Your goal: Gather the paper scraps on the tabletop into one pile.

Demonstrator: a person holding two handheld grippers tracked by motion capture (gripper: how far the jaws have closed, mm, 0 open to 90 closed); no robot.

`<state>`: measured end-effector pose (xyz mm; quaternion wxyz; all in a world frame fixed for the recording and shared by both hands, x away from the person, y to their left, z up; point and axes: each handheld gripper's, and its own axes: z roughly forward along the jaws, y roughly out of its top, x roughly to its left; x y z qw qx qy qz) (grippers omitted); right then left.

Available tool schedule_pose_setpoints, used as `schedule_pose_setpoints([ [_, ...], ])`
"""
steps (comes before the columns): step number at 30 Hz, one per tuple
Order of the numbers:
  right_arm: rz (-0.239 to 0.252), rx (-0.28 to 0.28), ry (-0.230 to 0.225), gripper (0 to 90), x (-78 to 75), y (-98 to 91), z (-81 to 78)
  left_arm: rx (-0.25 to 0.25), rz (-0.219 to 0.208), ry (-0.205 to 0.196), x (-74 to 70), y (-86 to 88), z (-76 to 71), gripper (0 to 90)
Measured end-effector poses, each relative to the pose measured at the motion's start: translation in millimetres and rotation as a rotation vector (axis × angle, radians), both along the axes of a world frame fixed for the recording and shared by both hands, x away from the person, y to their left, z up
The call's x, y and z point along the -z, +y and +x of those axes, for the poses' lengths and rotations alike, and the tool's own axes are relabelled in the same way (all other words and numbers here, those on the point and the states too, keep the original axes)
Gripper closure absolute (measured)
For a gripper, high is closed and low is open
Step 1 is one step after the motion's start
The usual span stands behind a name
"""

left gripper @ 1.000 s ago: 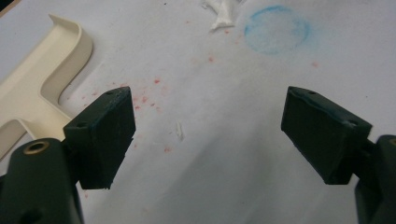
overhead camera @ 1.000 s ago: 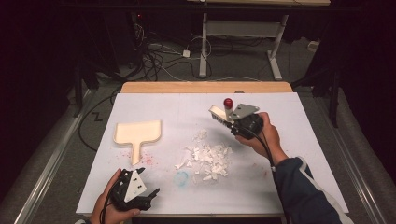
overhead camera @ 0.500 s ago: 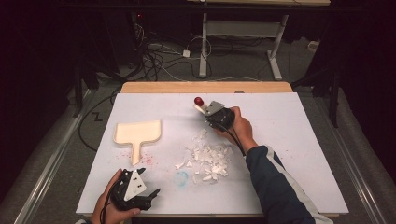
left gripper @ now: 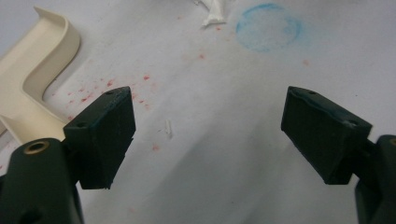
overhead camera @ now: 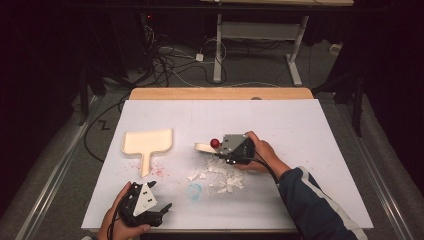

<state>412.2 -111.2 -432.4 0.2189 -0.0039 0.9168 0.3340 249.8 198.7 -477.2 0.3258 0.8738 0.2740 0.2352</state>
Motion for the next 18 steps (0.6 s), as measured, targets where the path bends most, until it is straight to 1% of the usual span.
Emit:
schedule_pose_setpoints([
  [1, 0.008, -0.008, 0.020, 67.9, -1.5, -4.8, -5.0, 0.001, 0.000, 0.002, 0.2, -0.7, -0.2, 16.9],
  [2, 0.011, -0.023, 0.024, 67.9, -3.3, -9.2, -9.2, 0.004, 0.002, 0.004, 0.3, -1.2, -0.3, 16.9],
  [3, 0.017, -0.044, 0.037, 68.0, -5.2, -13.6, -12.6, 0.005, 0.004, 0.004, 0.5, -1.6, -0.6, 16.9],
  [4, 0.023, -0.053, 0.050, 68.0, -6.6, -17.2, -16.0, 0.005, 0.007, 0.004, 0.5, -1.8, -0.7, 16.9],
  [5, 0.024, -0.070, 0.041, 68.1, -9.0, -23.1, -22.1, 0.003, 0.009, 0.003, 0.5, -1.9, -0.9, 16.9],
  [7, 0.028, -0.071, 0.043, 68.1, -9.9, -25.3, -24.3, 0.001, 0.007, 0.002, 0.2, -1.7, -0.7, 16.9],
  [8, 0.030, -0.070, 0.037, 68.1, -10.7, -27.0, -26.2, -0.002, 0.005, 0.000, 0.1, -1.7, -0.5, 16.9],
  [9, 0.024, -0.058, 0.019, 68.1, -12.1, -28.1, -27.3, -0.003, 0.006, -0.001, 0.1, -1.9, -0.4, 16.9],
  [10, 0.030, -0.042, 0.007, 68.2, -13.7, -29.2, -27.6, -0.001, 0.009, -0.001, 0.0, -2.0, -0.2, 16.9],
  [12, 0.060, -0.021, -0.010, 68.2, -18.2, -32.5, -26.3, 0.002, 0.011, 0.000, 0.1, -2.6, 0.2, 16.9],
  [13, 0.097, 0.005, -0.019, 68.2, -23.9, -34.9, -26.4, 0.003, 0.013, 0.000, 0.2, -3.0, 0.4, 16.9],
  [14, 0.097, 0.005, -0.019, 68.2, -23.9, -34.9, -26.4, 0.005, 0.012, 0.000, 0.1, -3.3, 0.5, 16.9],
  [15, 0.110, 0.011, -0.024, 68.2, -27.4, -36.2, -26.8, 0.006, 0.011, 0.000, 0.0, -3.4, 0.7, 16.9],
  [18, 0.131, 0.054, -0.054, 68.2, -38.2, -37.8, -31.1, 0.008, 0.012, -0.001, -0.3, -3.5, 0.7, 16.9],
])
